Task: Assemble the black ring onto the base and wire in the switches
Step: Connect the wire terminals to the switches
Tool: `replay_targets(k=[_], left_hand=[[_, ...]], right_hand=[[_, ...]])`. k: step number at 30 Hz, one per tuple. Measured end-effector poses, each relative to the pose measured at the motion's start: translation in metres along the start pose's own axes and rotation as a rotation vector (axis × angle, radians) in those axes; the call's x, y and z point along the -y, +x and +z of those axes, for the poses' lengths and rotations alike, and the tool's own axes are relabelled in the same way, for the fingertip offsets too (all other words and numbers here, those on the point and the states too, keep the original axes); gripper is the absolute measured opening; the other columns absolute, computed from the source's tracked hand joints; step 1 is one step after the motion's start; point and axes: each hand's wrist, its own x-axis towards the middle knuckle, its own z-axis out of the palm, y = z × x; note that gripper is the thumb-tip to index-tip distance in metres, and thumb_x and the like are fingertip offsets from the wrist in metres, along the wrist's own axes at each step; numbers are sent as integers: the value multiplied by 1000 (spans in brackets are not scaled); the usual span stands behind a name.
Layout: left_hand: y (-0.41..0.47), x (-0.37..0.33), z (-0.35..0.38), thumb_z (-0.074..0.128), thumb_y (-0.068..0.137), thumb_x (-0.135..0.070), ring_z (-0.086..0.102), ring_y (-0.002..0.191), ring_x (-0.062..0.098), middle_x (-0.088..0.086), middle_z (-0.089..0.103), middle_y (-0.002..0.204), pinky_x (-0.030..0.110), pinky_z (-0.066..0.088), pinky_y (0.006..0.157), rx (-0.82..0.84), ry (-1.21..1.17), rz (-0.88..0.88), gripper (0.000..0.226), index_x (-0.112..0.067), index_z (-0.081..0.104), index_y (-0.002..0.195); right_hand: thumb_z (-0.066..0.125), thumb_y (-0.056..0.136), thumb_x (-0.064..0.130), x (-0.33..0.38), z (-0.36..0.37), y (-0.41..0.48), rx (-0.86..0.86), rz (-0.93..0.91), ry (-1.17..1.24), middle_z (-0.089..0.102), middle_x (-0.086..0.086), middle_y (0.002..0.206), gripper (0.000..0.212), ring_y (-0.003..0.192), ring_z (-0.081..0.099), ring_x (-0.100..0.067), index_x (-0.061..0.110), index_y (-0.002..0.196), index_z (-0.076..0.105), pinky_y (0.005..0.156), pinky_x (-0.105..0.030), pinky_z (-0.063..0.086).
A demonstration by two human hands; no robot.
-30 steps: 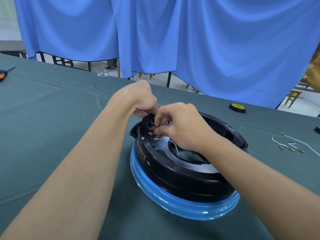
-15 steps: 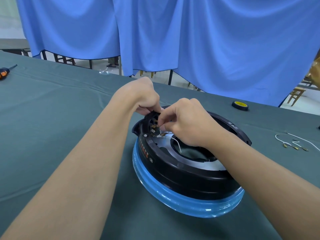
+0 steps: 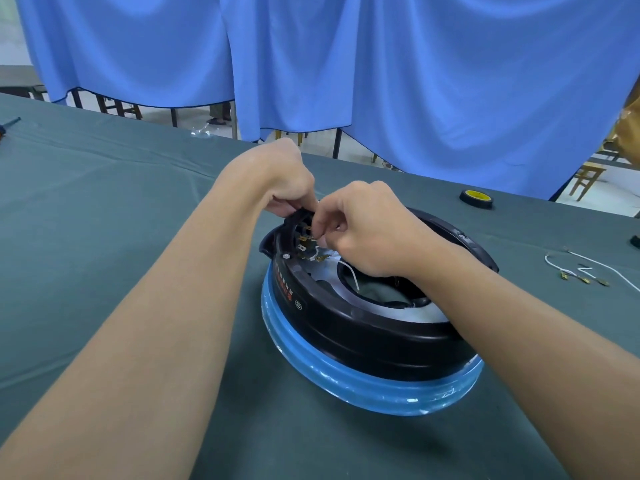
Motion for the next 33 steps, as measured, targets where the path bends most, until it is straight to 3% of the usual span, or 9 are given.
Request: replay_targets(k=[6, 11, 16, 19, 22, 25, 29, 33], left_hand=[[0, 0, 0, 74, 71, 1, 66, 65, 24, 9, 61, 58, 43, 60, 84, -13, 30, 8, 6, 2, 70, 76], [0, -1, -1, 71, 72, 2, 62, 57, 23, 3, 53, 40, 30, 56, 65, -22, 47, 5, 16, -3, 59, 63], [-1, -6, 0, 70, 78, 0, 60, 57, 27, 11, 61, 58, 39, 60, 73, 5, 110, -4, 12, 0, 61, 70], [2, -5, 0, 68, 79, 2, 50, 45, 24, 9, 53, 50, 33, 53, 60, 0, 112, -17, 18, 0, 56, 65], [2, -5, 0, 68, 81, -1, 59, 54, 26, 12, 62, 65, 39, 60, 72, 14, 131, -28, 12, 2, 61, 72], [1, -8, 3, 61, 83, -1, 73, 76, 35, 19, 73, 83, 51, 59, 80, 14, 194, -35, 9, 5, 67, 84], [1, -7, 2, 68, 82, -3, 74, 80, 35, 16, 70, 76, 50, 60, 79, 39, 186, -27, 6, 2, 68, 80], [-2, -9, 3, 51, 83, 5, 74, 78, 37, 22, 73, 79, 52, 60, 79, 24, 214, -25, 17, 6, 68, 83]], right_hand=[[69, 80, 11, -3, 5, 1, -40, 21, 11, 56, 13, 66, 32, 75, 50, -15, 30, 67, 47, 64, -21, 37], [66, 80, 10, -1, 8, 1, -61, 14, 15, 54, 14, 68, 25, 80, 52, -22, 27, 73, 49, 71, -28, 41], [63, 82, 10, -1, 8, -1, -73, 14, 24, 52, 14, 70, 18, 80, 50, -21, 23, 76, 52, 69, -28, 40], [63, 82, 10, 0, 8, -2, -75, 5, 29, 53, 13, 71, 16, 80, 52, -20, 22, 77, 54, 71, -27, 41], [63, 82, 9, 0, 8, -2, -72, 5, 40, 57, 11, 74, 16, 82, 51, -21, 22, 78, 54, 71, -28, 41], [63, 81, 9, 0, 8, -2, -78, -3, 33, 61, 6, 77, 16, 82, 54, -24, 21, 77, 54, 75, -33, 45], [63, 80, 8, 1, 8, -2, -88, 11, 18, 53, 12, 68, 16, 81, 54, -24, 21, 76, 54, 76, -32, 43], [61, 80, 6, 4, 8, -1, -91, -7, -5, 58, 7, 73, 16, 81, 56, -28, 19, 78, 54, 78, -36, 44]])
